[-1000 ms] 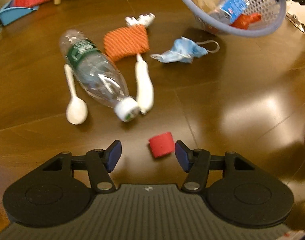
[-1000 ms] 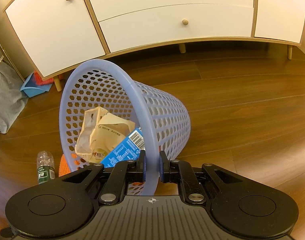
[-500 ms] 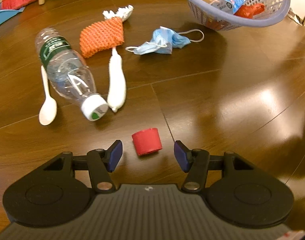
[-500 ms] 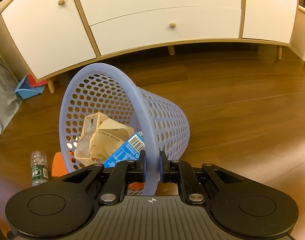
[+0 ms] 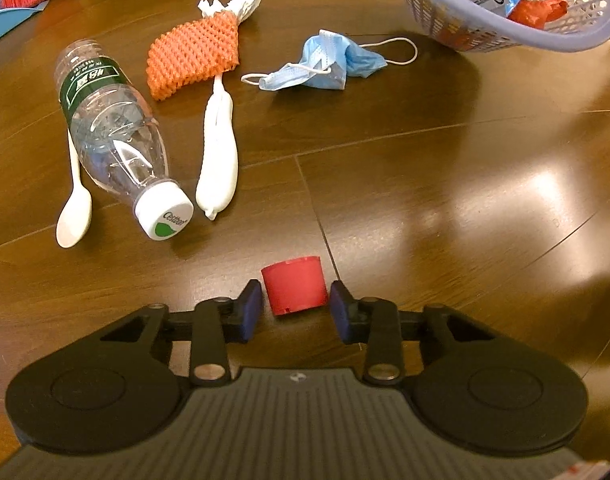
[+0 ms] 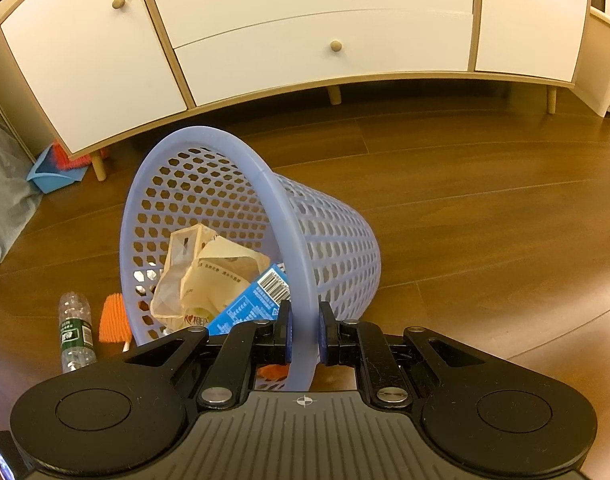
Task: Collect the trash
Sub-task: 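Grasp the red bottle cap with the left gripper, then drop the red cap into the held wastebasket with the left gripper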
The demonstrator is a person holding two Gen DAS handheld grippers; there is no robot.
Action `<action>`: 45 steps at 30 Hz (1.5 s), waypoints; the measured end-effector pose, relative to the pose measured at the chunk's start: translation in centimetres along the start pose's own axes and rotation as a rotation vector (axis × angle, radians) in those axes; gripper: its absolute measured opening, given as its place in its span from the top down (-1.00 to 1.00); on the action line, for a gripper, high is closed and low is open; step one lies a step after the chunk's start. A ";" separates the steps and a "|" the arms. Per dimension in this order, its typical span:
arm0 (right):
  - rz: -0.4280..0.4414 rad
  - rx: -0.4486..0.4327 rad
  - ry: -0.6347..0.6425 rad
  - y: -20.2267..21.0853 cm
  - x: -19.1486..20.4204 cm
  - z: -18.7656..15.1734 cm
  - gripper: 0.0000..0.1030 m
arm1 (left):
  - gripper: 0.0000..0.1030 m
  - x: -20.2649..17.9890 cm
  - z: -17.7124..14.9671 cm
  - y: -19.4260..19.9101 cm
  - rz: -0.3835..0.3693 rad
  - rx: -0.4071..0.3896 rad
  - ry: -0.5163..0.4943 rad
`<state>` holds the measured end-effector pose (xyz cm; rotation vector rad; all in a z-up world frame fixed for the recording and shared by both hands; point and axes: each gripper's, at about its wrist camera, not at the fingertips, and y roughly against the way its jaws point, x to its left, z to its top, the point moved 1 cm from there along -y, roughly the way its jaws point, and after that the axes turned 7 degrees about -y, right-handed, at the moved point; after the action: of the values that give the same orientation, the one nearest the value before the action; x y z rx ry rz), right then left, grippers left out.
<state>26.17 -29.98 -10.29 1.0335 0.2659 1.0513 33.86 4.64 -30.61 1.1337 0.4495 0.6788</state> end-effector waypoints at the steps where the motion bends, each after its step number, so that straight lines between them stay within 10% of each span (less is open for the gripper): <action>1: 0.000 0.000 -0.001 0.0 0.0 0.0 0.83 | 0.45 0.0 0.0 0.1 -0.003 -0.001 0.002; 28: 0.006 0.006 -0.009 0.0 0.1 0.1 0.83 | 0.45 -0.5 11.7 9.3 0.029 -0.390 -0.099; 45: 0.007 0.003 -0.012 -0.1 -0.1 0.1 0.83 | 0.45 -1.8 15.0 9.3 -0.011 -0.483 -0.141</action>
<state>26.24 -30.16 -10.30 1.0439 0.2549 1.0508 39.80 -4.30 -16.46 0.7143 0.1569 0.6487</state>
